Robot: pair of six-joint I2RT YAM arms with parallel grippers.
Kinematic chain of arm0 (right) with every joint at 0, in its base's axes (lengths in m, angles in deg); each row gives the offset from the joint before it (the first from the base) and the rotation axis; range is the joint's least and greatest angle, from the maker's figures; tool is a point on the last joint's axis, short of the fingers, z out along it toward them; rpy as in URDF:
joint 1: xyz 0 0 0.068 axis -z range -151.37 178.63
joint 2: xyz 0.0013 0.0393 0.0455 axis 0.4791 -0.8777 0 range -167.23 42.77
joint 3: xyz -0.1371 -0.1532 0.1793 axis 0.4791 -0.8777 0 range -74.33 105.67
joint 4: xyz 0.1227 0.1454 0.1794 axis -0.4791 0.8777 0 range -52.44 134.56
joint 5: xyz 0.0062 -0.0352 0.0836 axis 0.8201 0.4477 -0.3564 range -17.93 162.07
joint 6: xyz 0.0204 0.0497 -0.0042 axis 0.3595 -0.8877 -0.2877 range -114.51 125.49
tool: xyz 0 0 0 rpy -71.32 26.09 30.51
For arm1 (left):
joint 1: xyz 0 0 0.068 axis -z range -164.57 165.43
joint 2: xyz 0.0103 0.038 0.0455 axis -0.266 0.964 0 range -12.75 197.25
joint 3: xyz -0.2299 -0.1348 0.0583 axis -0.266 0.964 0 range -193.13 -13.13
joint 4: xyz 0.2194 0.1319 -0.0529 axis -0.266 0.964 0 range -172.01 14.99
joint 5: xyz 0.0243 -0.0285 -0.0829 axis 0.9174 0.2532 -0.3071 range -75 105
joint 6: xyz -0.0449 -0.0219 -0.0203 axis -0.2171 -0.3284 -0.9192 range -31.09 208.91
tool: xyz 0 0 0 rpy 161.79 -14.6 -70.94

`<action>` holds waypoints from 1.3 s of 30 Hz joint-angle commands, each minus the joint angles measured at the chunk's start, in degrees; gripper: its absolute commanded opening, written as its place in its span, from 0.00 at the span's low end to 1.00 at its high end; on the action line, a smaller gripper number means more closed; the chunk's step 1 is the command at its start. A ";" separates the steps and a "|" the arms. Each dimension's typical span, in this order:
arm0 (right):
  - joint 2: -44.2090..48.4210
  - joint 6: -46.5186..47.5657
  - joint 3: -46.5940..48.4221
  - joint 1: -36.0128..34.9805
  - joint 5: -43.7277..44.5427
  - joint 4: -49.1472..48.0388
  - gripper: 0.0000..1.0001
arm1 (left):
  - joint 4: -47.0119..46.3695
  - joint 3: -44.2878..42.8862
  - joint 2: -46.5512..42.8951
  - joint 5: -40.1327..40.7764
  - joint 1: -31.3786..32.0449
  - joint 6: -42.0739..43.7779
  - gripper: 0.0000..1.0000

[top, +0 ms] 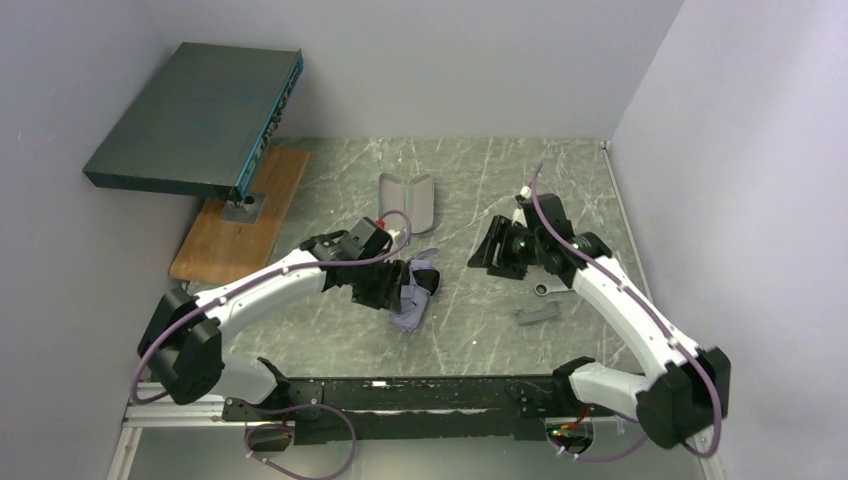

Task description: Open the umbrella

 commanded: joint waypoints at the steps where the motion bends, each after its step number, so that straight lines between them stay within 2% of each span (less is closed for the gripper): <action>1: -8.31 -3.74 5.57 -0.53 -4.86 -11.11 0.43 | -2.45 2.93 -5.48 0.86 0.43 -2.62 0.43; 2: -10.34 -4.57 6.19 -0.76 -5.43 -12.68 0.33 | -2.44 3.50 -5.94 0.66 0.40 -2.92 0.36; 3: -12.61 -5.06 7.04 -1.34 -6.23 -13.98 0.28 | -2.73 4.10 -6.50 0.37 0.54 -3.32 0.31; 7: -21.58 -3.77 12.67 -4.53 -7.39 -15.51 0.22 | -4.74 5.54 -8.59 -0.92 1.62 -4.30 0.23; 11: -32.13 -1.94 19.91 -7.50 -10.25 -16.10 0.19 | -7.06 6.73 -8.69 -4.85 1.89 -3.05 0.21; 14: -41.47 -0.89 25.89 -8.63 -12.76 -15.19 0.17 | -9.38 7.13 -6.42 -7.63 1.97 -3.27 0.23; 15: -42.99 -1.05 27.46 -8.83 -13.64 -15.26 0.17 | -9.97 6.99 -5.56 -8.47 1.99 -3.31 0.24; 16: -45.82 -1.51 28.36 -9.02 -14.51 -15.72 0.17 | -14.35 6.88 -4.53 -9.28 2.09 -3.44 0.24; 17: -47.43 -1.79 29.08 -9.38 -15.10 -16.07 0.17 | -11.72 6.77 -3.61 -10.01 2.17 -3.67 0.24; 21: -52.40 0.17 31.70 -11.11 -15.16 -15.45 0.16 | -15.05 6.65 -0.66 -12.74 2.66 -5.27 0.25; 25: -54.57 0.80 29.39 -10.74 -14.79 -15.44 0.15 | -16.39 5.86 3.36 -13.83 3.10 -6.16 0.26; 28: -53.91 2.15 26.64 -10.10 -13.78 -14.29 0.15 | -15.08 5.51 5.49 -11.70 3.08 -6.34 0.26; 39: -41.92 8.25 10.82 -5.89 -10.89 -8.44 0.15 | -7.58 3.13 10.04 1.57 2.88 -4.67 0.24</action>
